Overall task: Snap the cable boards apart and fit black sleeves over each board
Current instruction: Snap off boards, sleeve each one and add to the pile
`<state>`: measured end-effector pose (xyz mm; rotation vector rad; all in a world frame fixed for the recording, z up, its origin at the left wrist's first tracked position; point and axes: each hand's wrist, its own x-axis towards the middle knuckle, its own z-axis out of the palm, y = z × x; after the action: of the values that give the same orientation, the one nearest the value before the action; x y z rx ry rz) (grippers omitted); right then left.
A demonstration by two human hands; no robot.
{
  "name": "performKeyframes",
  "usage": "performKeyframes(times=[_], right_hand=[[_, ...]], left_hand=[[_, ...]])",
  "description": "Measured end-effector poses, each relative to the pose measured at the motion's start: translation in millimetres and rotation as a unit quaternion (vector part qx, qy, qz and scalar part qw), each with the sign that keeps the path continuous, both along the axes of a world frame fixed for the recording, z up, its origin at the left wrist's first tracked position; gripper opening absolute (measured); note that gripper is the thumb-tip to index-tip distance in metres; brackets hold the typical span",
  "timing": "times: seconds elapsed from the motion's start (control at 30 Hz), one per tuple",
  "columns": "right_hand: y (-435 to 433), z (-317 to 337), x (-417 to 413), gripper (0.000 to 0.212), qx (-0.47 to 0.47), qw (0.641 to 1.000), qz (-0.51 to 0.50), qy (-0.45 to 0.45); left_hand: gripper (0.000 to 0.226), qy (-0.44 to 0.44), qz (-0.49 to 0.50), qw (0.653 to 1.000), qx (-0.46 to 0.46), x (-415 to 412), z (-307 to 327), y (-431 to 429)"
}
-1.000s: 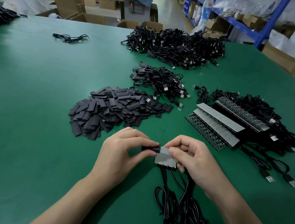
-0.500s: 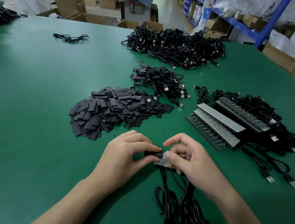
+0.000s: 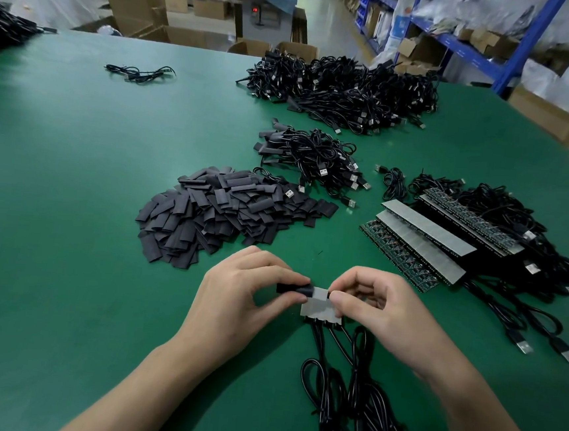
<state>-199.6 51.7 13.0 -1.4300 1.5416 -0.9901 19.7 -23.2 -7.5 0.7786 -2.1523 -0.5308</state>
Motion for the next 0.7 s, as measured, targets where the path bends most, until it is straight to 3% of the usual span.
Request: performKeyframes(times=[0.13, 0.23, 0.7], right_hand=[[-0.2, -2.6, 0.7, 0.002, -0.001, 1.000, 0.001, -0.010], [0.1, -3.6, -0.1, 0.012, -0.004, 1.000, 0.004, -0.010], [-0.7, -4.4, 4.9, 0.014, 0.001, 1.000, 0.006, -0.019]], left_hand=[[0.016, -0.005, -0.005, 1.000, -0.010, 0.4, 0.0, -0.7], [0.015, -0.010, -0.005, 1.000, -0.020, 0.7, -0.4, -0.8], [0.017, -0.047, -0.022, 0.996, -0.068, -0.4, -1.8, 0.3]])
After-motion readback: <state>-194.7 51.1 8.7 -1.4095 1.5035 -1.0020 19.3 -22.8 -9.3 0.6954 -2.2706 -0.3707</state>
